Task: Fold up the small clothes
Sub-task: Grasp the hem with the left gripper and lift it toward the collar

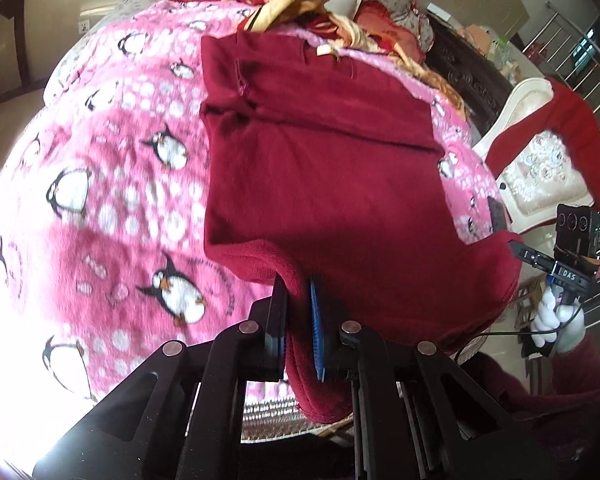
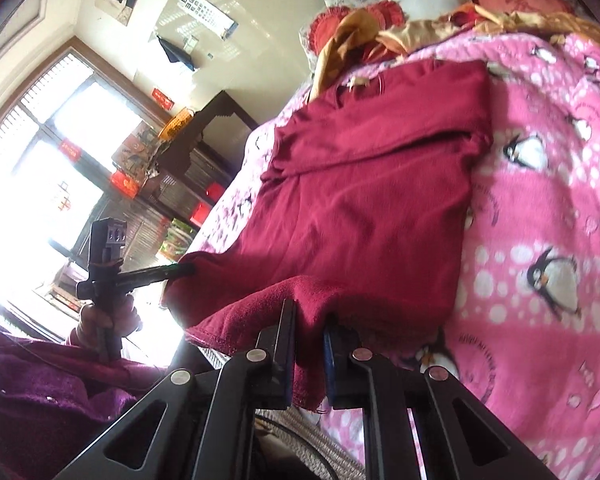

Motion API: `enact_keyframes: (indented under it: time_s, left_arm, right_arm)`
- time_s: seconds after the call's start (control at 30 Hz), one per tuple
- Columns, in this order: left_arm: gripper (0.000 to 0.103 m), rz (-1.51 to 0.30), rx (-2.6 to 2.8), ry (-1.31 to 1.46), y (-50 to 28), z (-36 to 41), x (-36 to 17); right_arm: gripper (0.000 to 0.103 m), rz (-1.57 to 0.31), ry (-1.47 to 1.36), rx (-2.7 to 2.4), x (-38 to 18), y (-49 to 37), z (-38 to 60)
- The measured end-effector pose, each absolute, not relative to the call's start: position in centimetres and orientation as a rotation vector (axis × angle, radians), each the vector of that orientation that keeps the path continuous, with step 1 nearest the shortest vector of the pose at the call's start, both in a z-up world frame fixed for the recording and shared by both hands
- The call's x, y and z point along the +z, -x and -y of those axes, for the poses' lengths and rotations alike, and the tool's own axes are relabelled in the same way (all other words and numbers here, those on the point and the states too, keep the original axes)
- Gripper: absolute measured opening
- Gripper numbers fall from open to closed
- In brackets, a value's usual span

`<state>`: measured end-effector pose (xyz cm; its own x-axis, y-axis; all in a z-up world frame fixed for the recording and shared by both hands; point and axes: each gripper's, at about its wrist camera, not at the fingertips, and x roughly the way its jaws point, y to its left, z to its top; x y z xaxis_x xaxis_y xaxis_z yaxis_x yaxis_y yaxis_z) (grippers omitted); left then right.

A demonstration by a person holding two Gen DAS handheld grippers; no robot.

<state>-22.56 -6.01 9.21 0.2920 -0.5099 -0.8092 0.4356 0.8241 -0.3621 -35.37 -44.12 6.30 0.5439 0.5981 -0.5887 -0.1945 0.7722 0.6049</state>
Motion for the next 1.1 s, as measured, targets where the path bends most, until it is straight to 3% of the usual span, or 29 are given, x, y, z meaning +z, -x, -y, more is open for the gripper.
enact_keyframes:
  time_s: [0.5,1.1]
  left_arm:
    - [0.007,-0.924,-0.593,0.077,13.9,9.2,13.2]
    - [0.007,-0.869,-0.507,-0.037,10.9,12.4,12.4]
  right_arm:
    - [0.010,-0.722,-0.458,0.394,11.1,29.0,47.7]
    - [0.010,-0.718,-0.538,0.310,9.7,24.1,50.1]
